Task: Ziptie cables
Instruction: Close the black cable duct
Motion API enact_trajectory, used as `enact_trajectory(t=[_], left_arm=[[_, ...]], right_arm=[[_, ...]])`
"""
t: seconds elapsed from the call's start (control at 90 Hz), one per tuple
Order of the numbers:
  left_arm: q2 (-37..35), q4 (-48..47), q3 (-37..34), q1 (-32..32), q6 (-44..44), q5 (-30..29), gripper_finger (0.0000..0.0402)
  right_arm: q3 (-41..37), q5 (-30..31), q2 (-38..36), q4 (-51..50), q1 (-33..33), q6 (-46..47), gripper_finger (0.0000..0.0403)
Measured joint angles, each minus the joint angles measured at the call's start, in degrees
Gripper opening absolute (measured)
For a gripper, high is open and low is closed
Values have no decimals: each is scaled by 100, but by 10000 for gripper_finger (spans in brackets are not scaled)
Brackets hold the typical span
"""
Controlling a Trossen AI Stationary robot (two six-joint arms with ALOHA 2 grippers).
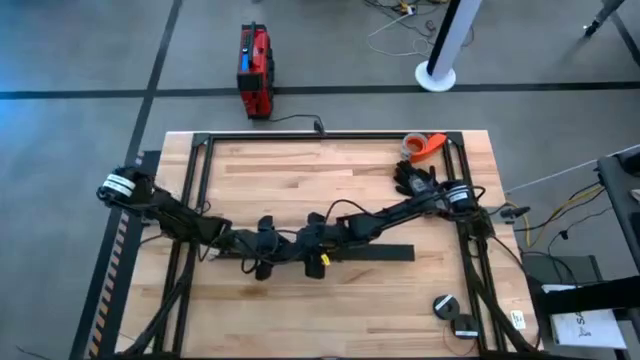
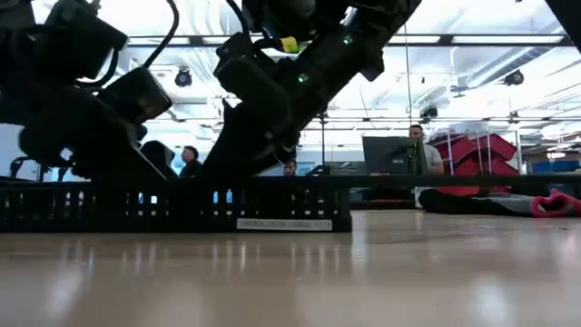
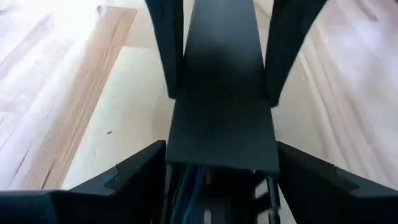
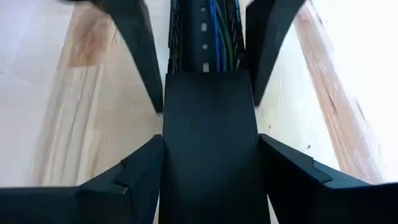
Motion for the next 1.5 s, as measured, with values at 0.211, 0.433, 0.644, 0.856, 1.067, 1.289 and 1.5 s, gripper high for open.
enact_trajectory(t=[0.211,0.433,0.644,0.856,1.067,1.289,1.5], left_arm=[[-383,-1044,-154,-74,-269,221,272],[4,-658,-354,-147,-450,141,259],[539,106,-373,-153,-293,123,209],[561,174,-382,-162,-191,68,220],[589,430,-401,-161,-97,71,242],[585,464,-452,-157,-282,22,214],[585,471,-507,-157,-405,-19,234]], right_arm=[[1,-1,-20,-201,0,-1,215],[-10,6,-20,-155,0,13,215],[-31,9,-38,-200,28,135,215],[-12,104,-21,-42,131,78,215],[18,298,-9,-138,144,434,215],[31,402,-39,-316,166,895,215],[106,329,-53,-401,176,871,214]])
